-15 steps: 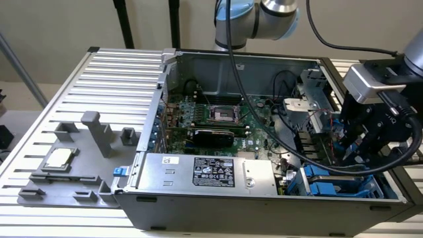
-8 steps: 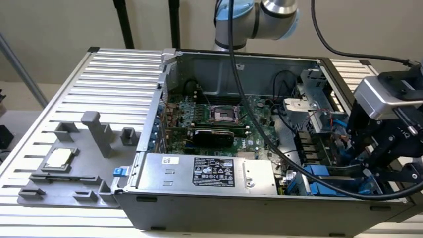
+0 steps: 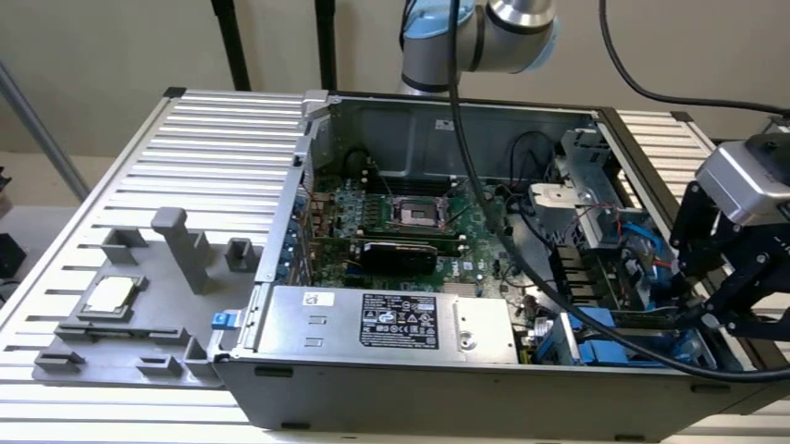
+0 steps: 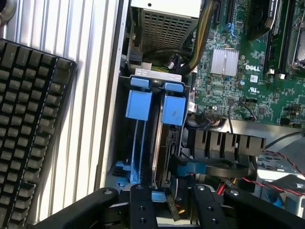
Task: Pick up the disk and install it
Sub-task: 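Insert the first disk wire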
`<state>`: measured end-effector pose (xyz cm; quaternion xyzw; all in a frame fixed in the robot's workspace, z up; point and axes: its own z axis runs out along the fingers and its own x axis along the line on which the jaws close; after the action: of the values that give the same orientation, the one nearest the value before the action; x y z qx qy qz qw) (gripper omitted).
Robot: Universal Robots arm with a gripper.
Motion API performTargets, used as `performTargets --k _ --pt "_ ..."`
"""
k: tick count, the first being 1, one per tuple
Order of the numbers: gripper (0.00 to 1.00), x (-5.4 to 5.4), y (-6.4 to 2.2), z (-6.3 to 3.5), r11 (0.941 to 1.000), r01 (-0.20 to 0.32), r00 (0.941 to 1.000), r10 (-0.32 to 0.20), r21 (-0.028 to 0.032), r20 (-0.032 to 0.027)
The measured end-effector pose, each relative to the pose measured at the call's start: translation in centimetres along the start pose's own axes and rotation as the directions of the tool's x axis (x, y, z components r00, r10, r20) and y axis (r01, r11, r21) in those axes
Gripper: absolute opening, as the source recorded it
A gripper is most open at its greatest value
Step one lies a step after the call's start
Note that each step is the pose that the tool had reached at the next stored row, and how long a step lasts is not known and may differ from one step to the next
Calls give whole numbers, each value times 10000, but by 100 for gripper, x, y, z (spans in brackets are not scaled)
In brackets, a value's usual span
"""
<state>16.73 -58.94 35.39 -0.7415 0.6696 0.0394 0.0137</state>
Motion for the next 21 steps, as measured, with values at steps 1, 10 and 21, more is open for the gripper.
performTargets --k 1,10,21 --pt "37 1 -9 -3 10000 11 10000 -11 -1 36" --pt "37 12 -73 -4 9998 220 9995 -220 1 243" --pt "28 32 -96 21 9984 571 9978 -571 -13 328"
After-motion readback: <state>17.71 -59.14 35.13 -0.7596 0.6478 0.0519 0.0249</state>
